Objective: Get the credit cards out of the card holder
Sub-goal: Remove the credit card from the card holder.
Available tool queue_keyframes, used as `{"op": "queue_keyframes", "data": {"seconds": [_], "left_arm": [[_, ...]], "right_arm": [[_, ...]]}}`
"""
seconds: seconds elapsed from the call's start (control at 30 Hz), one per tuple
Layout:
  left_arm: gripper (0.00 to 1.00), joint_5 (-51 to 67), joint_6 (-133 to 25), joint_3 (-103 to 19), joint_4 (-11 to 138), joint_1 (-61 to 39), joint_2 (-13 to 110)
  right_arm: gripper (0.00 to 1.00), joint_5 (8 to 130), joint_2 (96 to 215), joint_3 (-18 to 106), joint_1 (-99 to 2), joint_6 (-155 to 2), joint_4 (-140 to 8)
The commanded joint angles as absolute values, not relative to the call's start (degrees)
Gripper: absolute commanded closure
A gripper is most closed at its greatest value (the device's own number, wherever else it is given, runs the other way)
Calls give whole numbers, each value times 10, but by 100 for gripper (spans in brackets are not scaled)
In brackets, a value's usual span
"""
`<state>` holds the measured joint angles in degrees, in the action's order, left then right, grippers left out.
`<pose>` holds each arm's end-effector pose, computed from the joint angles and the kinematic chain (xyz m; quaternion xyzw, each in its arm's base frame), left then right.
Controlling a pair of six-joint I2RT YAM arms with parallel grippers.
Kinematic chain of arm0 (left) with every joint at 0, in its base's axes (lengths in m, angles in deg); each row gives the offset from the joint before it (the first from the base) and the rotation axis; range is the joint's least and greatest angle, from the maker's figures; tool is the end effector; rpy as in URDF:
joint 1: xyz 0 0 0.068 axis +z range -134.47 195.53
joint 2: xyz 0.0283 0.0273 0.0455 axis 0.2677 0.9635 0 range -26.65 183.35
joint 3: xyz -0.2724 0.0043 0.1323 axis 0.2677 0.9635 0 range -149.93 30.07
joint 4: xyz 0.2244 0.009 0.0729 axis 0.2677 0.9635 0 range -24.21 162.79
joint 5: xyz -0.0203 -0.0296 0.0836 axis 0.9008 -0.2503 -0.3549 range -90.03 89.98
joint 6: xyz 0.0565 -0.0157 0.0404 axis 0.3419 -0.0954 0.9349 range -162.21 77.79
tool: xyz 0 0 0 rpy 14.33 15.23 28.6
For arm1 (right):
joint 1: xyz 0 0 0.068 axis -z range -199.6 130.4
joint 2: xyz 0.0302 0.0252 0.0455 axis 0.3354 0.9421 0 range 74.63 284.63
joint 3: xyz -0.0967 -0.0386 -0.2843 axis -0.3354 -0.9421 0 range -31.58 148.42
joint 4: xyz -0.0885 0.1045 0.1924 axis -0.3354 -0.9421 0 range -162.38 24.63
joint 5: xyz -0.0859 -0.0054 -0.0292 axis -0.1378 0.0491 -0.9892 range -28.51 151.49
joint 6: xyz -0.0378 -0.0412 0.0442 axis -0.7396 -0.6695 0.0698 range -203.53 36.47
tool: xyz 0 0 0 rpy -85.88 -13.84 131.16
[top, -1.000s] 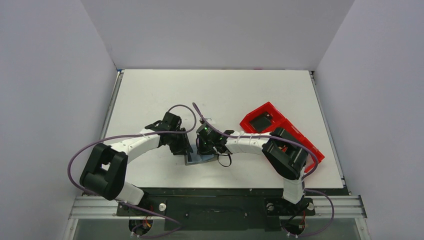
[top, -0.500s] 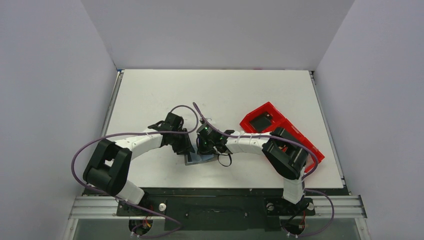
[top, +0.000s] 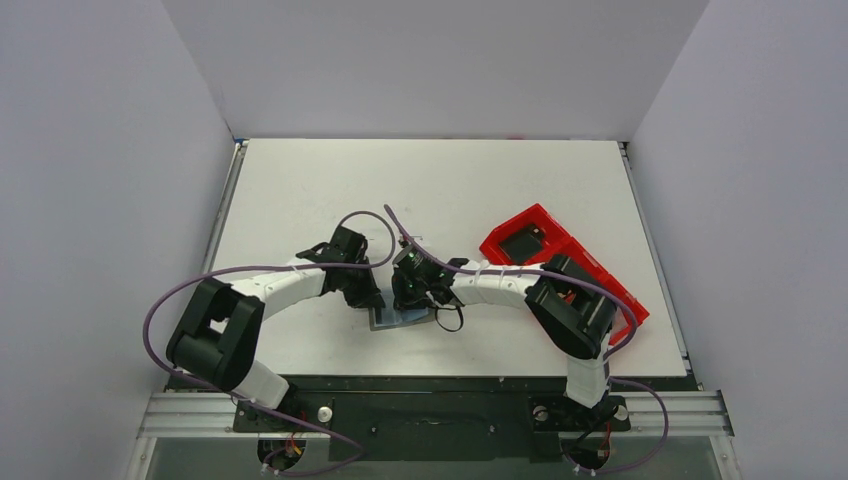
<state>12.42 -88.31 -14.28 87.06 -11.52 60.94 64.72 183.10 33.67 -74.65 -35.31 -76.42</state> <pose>0.2292 -0.1313 0.1843 -0.1369 0.9602 -0.2156 0.1131 0.2210 0.3220 0.1801 -0.0654 0.9492 0.2572 0.1693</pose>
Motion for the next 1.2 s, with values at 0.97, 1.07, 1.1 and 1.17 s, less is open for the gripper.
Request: {"op": "queue_keyframes", "data": {"seconds": [0.97,1.07,1.1,1.17], "left_arm": [[89,93,-884,-270,906,-185,638],[85,95,-886,-284,898,-195,663],[84,96,-886,-290,896,-197,668],[82,101,-888,-298,890,-201,684]], "right_arm": [[75,542,1658,326,-729,-400,-930],[75,536,1640,311,-727,-397,-933],[75,535,1636,307,-726,-396,-933],[75,531,1625,297,-726,-393,-934]]}}
